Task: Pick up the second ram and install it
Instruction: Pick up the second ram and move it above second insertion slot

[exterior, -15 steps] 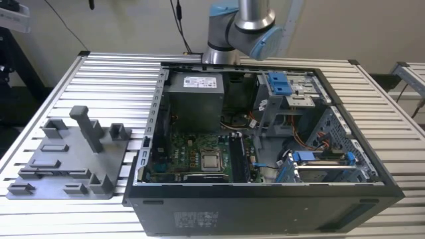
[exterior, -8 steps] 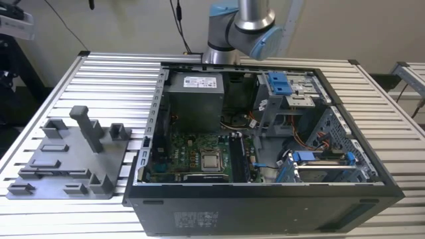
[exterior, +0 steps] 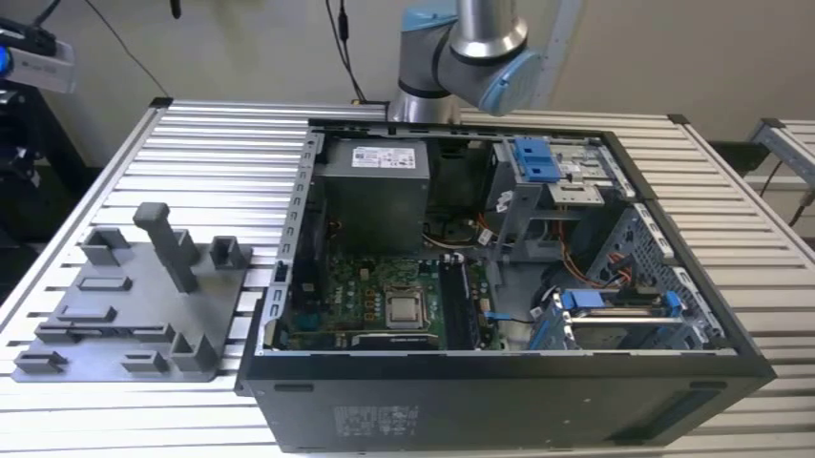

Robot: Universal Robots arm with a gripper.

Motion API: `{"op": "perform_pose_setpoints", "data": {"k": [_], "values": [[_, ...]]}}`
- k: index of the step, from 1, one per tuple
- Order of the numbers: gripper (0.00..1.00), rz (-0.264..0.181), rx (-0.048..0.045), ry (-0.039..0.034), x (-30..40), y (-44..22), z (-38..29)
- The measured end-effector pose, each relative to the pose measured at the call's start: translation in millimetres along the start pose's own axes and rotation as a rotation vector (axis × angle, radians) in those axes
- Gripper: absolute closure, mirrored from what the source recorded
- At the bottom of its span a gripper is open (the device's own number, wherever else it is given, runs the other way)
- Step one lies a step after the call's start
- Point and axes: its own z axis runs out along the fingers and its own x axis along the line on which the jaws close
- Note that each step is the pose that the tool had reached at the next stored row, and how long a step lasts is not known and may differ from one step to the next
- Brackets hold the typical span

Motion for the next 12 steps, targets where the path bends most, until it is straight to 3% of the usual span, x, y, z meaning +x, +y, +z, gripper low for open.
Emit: {"op": "perform_pose_setpoints", "data": {"k": [12], "values": [[0.52, 0.013, 0.0002, -0.0004, -0.7, -2.2, 16.7]]}}
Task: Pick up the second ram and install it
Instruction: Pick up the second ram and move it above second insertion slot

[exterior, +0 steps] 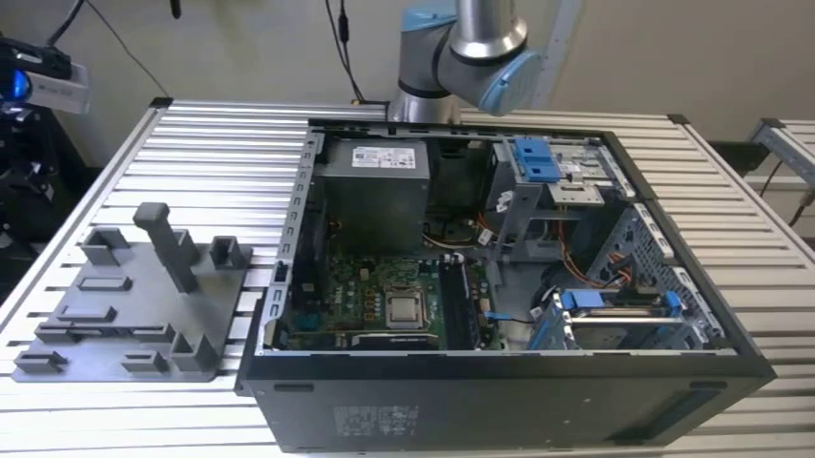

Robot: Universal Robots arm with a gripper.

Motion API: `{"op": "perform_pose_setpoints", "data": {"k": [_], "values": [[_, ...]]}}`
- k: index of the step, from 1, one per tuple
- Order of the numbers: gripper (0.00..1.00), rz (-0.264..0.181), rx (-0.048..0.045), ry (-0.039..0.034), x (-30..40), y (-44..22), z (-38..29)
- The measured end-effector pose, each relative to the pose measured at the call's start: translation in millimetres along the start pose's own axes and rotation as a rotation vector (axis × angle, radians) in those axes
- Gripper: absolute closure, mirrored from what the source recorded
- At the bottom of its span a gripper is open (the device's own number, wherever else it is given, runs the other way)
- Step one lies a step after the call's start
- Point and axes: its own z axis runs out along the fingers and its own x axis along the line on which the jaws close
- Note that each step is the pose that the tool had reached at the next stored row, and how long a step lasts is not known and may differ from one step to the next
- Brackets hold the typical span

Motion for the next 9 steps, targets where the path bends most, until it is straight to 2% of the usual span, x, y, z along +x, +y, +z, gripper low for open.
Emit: {"op": "perform_pose_setpoints", "data": {"k": [9], "values": [[0.52, 0.001, 0.0000, 0.0000, 0.0, 0.0, 1.5]]}}
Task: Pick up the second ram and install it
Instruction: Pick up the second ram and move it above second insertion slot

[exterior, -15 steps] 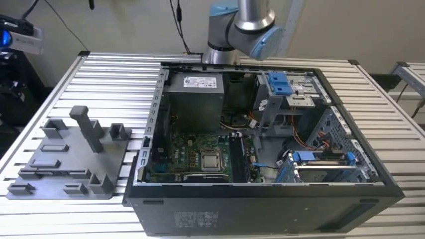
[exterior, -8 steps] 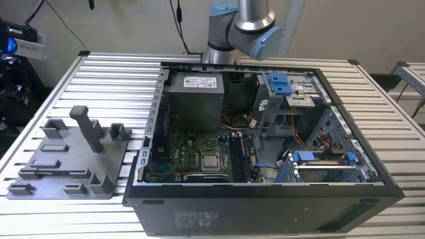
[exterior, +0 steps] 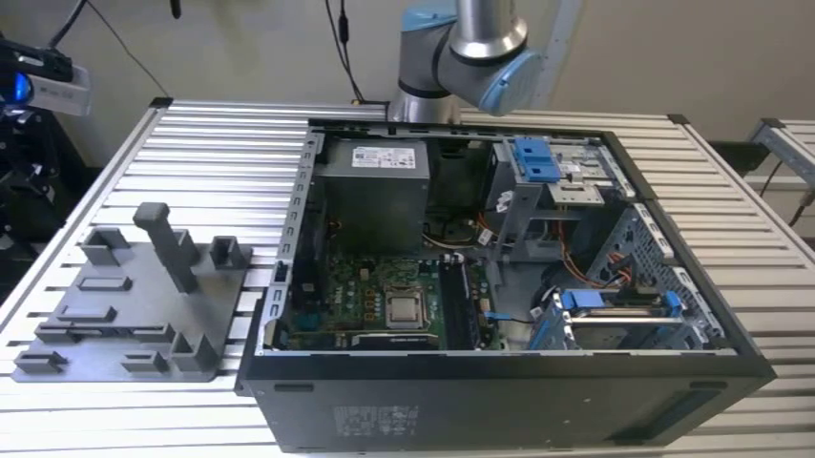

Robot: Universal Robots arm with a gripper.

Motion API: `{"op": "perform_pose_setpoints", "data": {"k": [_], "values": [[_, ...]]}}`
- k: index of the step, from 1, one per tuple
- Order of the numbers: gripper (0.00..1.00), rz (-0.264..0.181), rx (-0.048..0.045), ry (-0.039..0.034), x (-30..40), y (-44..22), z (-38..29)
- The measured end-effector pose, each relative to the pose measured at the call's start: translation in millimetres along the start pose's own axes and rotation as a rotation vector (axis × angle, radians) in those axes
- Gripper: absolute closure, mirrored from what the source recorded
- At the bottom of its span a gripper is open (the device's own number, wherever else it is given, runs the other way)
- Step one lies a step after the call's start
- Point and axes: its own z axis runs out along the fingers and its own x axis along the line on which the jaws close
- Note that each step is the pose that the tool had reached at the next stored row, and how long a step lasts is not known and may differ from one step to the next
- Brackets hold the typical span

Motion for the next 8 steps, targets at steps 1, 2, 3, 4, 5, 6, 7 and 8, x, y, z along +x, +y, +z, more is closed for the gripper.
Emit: {"op": "perform_pose_setpoints", "data": {"k": [1, 2, 3, 4, 5, 6, 7, 8], "values": [[0.52, 0.000, 0.0000, 0.0000, 0.0, 0.0, 0.0], [0.52, 0.000, 0.0000, 0.0000, 0.0, 0.0, 0.0], [0.52, 0.000, 0.0000, 0.0000, 0.0, 0.0, 0.0], [0.52, 0.000, 0.0000, 0.0000, 0.0, 0.0, 0.0], [0.52, 0.000, 0.0000, 0.0000, 0.0, 0.0, 0.0], [0.52, 0.000, 0.0000, 0.0001, 0.0, 0.0, 0.1], [0.52, 0.000, 0.0002, -0.0002, 0.0, 0.0, 0.5], [0.52, 0.000, 0.0004, -0.0003, 0.0, -0.1, 1.3]]}}
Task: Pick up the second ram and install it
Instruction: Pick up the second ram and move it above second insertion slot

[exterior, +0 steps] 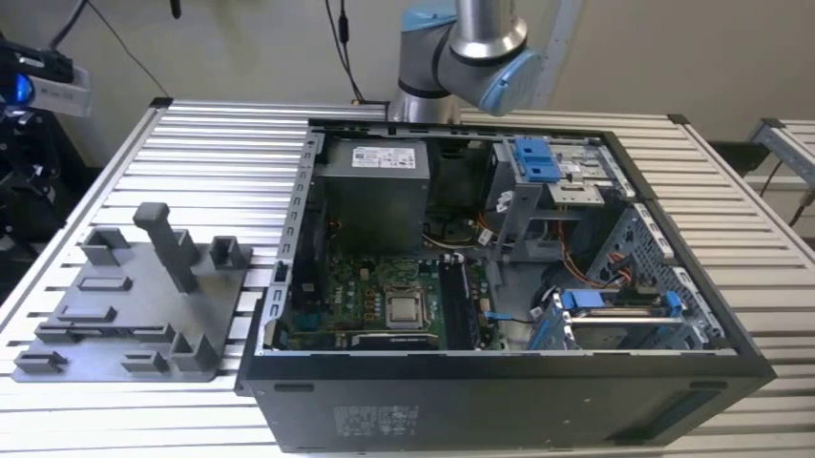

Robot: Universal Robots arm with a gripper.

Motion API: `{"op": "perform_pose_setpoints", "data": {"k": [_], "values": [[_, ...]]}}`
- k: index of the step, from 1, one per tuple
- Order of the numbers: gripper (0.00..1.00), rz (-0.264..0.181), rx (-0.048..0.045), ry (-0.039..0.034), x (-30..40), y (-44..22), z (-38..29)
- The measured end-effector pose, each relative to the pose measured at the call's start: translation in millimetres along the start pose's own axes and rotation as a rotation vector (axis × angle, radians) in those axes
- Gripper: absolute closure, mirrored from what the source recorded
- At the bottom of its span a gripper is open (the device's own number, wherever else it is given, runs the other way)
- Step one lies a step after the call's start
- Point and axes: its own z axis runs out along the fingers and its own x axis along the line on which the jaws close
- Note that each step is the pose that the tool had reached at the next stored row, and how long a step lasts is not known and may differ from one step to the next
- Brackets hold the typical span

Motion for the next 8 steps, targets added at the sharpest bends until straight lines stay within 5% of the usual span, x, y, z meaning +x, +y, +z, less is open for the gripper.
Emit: {"op": "perform_pose_setpoints", "data": {"k": [8], "values": [[0.52, 0.000, -0.0003, 0.0006, 0.1, -0.3, 12.4]]}}
